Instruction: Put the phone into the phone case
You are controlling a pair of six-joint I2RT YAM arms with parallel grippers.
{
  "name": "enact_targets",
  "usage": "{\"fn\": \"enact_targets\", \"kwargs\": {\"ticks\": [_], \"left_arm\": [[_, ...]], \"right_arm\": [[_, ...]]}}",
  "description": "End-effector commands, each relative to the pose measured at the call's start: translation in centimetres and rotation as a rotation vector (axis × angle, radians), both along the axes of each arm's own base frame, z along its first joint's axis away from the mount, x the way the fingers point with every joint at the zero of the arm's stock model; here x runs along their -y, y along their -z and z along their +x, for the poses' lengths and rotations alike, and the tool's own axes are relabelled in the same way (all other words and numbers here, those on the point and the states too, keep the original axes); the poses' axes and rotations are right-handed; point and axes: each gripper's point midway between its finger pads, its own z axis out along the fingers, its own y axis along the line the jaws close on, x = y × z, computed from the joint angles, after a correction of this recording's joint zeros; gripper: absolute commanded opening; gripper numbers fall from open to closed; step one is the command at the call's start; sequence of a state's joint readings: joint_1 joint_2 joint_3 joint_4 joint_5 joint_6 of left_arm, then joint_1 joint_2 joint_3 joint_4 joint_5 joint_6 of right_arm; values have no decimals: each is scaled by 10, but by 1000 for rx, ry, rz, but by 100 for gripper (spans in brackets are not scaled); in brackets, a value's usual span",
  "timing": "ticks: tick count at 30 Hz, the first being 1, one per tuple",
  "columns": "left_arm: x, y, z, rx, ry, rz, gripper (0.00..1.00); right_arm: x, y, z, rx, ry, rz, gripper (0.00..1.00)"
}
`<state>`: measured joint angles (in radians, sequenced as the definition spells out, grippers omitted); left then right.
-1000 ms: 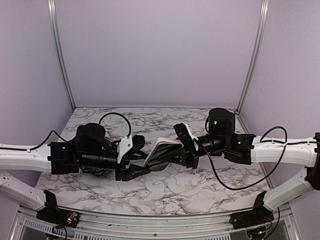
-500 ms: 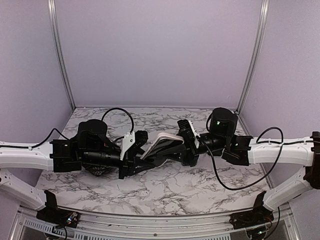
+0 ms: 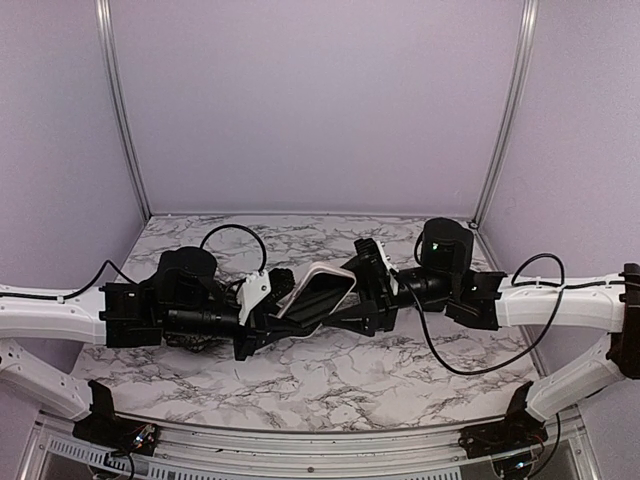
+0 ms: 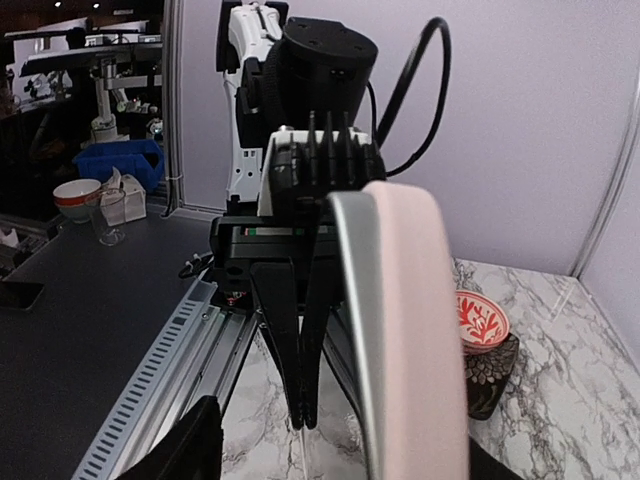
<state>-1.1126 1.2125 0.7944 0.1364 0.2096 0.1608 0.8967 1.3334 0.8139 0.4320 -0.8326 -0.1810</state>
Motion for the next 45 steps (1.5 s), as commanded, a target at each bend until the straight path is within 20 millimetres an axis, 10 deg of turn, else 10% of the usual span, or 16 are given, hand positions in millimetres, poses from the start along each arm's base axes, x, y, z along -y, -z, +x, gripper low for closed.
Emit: {"fn": "enact_targets", "kwargs": {"ticks": [1, 18, 23, 29, 35, 40, 42, 45], "left_arm": [[-14, 8, 18, 33, -112, 59, 0], [-18, 24, 7, 59, -53, 114, 0], [-18, 24, 7, 59, -52, 115, 0], [-18, 24, 6, 41, -55, 107, 0], [-19, 13, 1, 41, -41, 53, 0], [-16, 6, -1, 24, -33, 29, 48], [-14, 4, -2, 21, -28, 22, 47], [-7, 8, -2, 9, -10, 37, 19]], "right_arm": [[13, 22, 18, -28, 69, -107, 68], [-8, 8, 4, 233, 12, -141, 73], [-19, 7, 0, 220, -39, -154, 53], [-25, 10, -8, 214, -99, -177, 0], [-23, 2, -12, 196, -116, -161, 0], [-22, -2, -15, 193, -125, -154, 0], [-22, -3, -16, 195, -130, -157, 0], [-22, -8, -16, 199, -127, -153, 0]]}}
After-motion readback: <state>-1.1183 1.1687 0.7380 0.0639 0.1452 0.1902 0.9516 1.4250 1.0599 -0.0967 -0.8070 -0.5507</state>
